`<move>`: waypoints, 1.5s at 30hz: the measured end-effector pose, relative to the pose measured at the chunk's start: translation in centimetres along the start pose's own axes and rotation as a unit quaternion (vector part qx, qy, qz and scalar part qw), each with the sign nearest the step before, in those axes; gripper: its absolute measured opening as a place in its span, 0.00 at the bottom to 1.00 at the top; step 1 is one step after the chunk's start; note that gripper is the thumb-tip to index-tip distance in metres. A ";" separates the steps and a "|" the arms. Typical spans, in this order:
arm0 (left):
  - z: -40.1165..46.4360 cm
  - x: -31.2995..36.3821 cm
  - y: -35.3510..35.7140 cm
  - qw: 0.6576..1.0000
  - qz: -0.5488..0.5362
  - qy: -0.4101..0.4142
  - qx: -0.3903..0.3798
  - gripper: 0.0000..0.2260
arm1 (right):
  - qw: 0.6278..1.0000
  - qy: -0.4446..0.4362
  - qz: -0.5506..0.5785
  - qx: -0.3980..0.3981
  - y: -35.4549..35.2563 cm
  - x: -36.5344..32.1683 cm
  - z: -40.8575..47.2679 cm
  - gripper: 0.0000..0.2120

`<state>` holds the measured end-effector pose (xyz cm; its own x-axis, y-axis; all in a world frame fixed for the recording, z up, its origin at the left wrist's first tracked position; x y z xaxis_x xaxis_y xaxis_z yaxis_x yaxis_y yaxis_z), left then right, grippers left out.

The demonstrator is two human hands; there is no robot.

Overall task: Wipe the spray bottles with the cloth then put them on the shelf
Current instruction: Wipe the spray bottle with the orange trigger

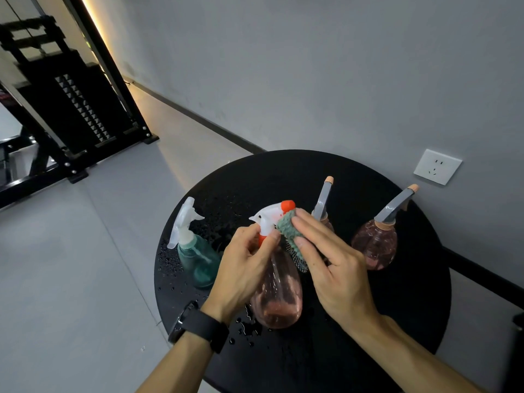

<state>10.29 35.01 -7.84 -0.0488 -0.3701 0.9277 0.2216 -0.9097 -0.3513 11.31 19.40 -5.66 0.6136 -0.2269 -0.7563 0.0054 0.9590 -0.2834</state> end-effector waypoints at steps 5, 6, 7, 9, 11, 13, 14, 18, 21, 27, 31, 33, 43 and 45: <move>0.1 -0.4 0.1 0.998 -0.064 -0.023 -0.001 0.14 | 0.999 0.006 0.009 -0.033 0.3 0.0 -0.2 0.16; 0.2 -0.6 0.1 0.995 -0.090 -0.033 0.003 0.15 | 0.999 0.005 0.013 -0.045 0.5 -0.2 -0.3 0.16; 0.2 -0.7 0.0 0.993 -0.111 -0.040 0.008 0.16 | 0.998 0.005 0.021 -0.058 0.8 -0.3 -0.4 0.17; 0.2 -0.7 -0.1 0.990 -0.136 -0.044 0.008 0.15 | 0.996 0.009 0.037 -0.075 1.1 -0.4 -0.7 0.17; 0.3 -0.7 -0.1 0.988 -0.146 -0.048 0.001 0.10 | 0.997 0.013 0.041 -0.072 1.1 -0.4 -0.9 0.17; 0.4 -0.4 -0.2 0.985 -0.165 -0.055 -0.005 0.09 | 0.999 0.012 0.029 -0.041 0.7 -0.3 -0.6 0.17; 0.4 -0.3 -0.1 0.982 -0.178 -0.058 -0.014 0.10 | 1.000 0.012 0.021 -0.018 0.4 -0.2 -0.4 0.17; 0.1 0.1 0.5 0.972 -0.212 -0.063 -0.078 0.14 | 0.999 0.006 0.005 0.041 -0.5 0.0 0.3 0.17; -0.2 0.2 1.3 0.957 -0.260 -0.075 -0.108 0.13 | 0.999 -0.028 -0.010 0.035 -0.3 -0.6 0.5 0.16; -0.3 -0.2 2.1 0.948 -0.283 -0.076 -0.127 0.10 | 0.994 -0.076 -0.055 -0.056 1.3 -0.9 0.6 0.16; -0.1 -0.1 1.4 0.934 -0.327 -0.084 -0.117 0.12 | 0.995 -0.025 -0.062 -0.069 0.7 0.7 0.7 0.17; -0.1 -0.2 1.2 0.930 -0.334 -0.085 -0.127 0.16 | 0.995 -0.011 -0.064 -0.075 0.6 1.1 0.5 0.17; 0.1 -0.1 0.9 0.940 -0.311 -0.102 -0.097 0.13 | 0.993 0.019 -0.058 -0.098 0.5 1.7 -0.4 0.19; 0.2 -0.2 0.6 0.939 -0.318 -0.104 -0.082 0.12 | 0.992 0.019 -0.054 -0.109 0.6 1.8 -0.6 0.18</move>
<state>10.61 34.56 -8.17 0.0749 0.2869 0.9550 0.0582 -0.9573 0.2830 11.99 19.46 -7.56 0.5878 -0.3363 -0.7358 -0.1052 0.8700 -0.4817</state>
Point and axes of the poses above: each hand's wrist, its own z-axis towards the middle knuckle, its own y-axis out of the palm, x = y × z, the point moved 5 cm from there along z, towards the middle knuckle, and after that the axes turned 4 degrees about y, right-handed, at the moved point
